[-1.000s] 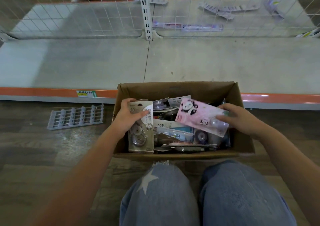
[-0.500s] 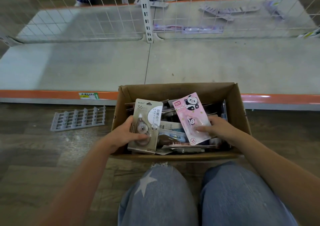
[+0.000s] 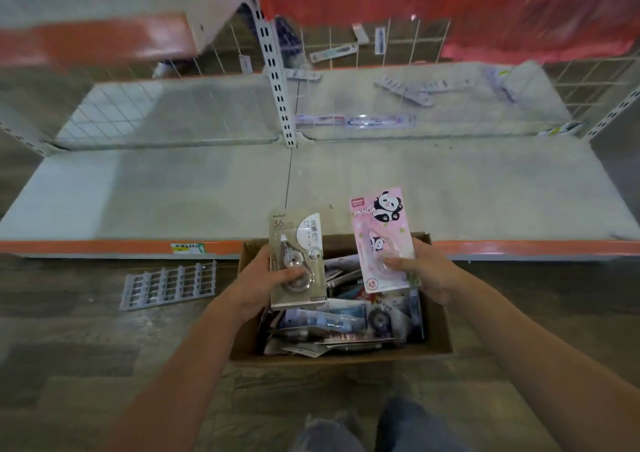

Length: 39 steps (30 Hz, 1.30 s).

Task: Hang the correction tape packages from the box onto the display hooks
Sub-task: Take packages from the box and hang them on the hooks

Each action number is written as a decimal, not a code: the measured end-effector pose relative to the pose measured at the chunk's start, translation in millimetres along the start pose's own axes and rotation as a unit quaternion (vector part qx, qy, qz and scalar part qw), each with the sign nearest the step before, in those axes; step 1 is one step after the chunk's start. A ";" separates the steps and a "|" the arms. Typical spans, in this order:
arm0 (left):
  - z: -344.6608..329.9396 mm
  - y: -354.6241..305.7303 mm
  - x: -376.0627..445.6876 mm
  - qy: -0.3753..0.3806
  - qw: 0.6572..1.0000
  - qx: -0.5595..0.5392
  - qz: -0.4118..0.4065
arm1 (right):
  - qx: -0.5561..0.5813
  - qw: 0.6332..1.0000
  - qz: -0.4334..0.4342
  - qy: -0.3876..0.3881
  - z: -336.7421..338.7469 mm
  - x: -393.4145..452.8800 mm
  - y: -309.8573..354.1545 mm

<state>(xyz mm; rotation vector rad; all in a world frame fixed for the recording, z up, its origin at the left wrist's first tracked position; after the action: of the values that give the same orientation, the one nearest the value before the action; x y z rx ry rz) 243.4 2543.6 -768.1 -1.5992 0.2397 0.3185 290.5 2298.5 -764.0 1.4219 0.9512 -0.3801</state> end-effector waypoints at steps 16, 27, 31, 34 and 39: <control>-88.4 -318.9 -152.6 0.090 0.996 0.005 -0.009 | 0.039 0.998 0.007 -0.039 -19.8 -314.1 178.1; -137.5 -508.7 -217.0 0.158 0.977 -0.023 -0.143 | 0.011 0.986 0.123 -0.108 -18.4 -484.5 282.0; -140.0 -564.0 -227.9 0.150 0.968 -0.021 -0.199 | 0.031 0.975 0.176 -0.131 -15.5 -526.6 320.6; -136.3 -598.7 -231.5 0.139 0.962 -0.019 -0.235 | 0.045 0.965 0.220 -0.133 -12.8 -552.1 350.6; -130.4 -623.4 -225.1 0.146 0.956 -0.015 -0.255 | 0.034 0.953 0.273 -0.126 -12.8 -568.3 383.8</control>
<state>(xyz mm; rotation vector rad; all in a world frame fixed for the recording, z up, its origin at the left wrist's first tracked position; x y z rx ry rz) 254.8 2438.2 -101.0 -1.6719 0.0403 -0.3166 228.6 2200.4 -88.0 1.5873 0.3159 -0.1734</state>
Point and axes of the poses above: each hand's wrist, its own x-axis towards the middle knuckle, its own z-axis out of the back of the hand, y = z × x, the point moved 9 cm from there along x, towards the middle knuckle, and after that the axes turned 14 degrees about -z, right-handed, at the moved point
